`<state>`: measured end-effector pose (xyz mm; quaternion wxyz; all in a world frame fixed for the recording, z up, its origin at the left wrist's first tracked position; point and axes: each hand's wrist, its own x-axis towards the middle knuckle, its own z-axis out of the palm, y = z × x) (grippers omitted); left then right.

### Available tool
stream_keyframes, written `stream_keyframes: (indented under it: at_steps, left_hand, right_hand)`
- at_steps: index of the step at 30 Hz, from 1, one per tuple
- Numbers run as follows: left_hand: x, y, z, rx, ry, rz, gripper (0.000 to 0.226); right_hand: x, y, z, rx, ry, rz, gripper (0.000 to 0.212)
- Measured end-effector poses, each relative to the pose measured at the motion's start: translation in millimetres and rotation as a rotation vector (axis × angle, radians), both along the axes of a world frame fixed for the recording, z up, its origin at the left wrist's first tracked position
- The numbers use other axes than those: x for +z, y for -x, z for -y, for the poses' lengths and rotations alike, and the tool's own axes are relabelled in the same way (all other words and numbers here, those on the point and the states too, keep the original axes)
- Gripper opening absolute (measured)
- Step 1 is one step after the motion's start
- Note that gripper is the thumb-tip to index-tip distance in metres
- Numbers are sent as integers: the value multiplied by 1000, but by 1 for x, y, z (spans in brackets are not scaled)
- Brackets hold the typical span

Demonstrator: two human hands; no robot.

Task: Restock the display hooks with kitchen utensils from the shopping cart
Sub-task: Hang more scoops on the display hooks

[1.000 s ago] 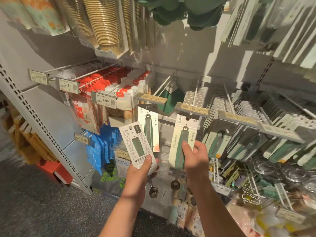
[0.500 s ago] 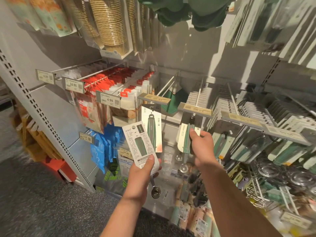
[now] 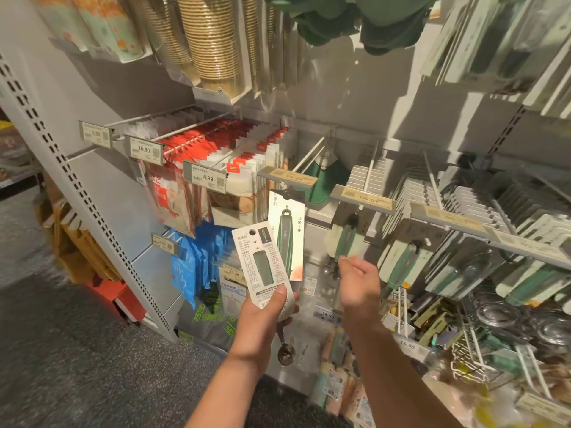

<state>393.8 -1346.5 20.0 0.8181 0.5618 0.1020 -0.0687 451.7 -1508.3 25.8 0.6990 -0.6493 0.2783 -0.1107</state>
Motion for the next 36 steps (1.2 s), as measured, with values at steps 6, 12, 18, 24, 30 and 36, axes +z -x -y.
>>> stream_keyframes:
  at_steps: [6, 12, 18, 24, 30, 36]
  left_hand:
    - [-3, 0, 0, -64, 46, -53, 44]
    - [1, 2, -4, -151, -6, -95, 26]
    - [1, 1, -7, -133, -13, -127, 40]
    - [-2, -4, -6, -60, -24, -143, 30]
    - [-4, -10, -3, -32, -5, -188, 26]
    - [-3, -9, 2, -47, -6, -193, 34]
  right_hand:
    - [20, 2, -22, 362, -153, 19, 35]
    - [30, 8, -30, 420, -198, 85, 25]
    - [23, 10, -28, 386, -121, 87, 23]
    - [17, 19, -22, 373, -54, 156, 28]
    - [14, 32, -15, 355, 63, 212, 32]
    - [22, 32, -9, 216, 123, 255, 29]
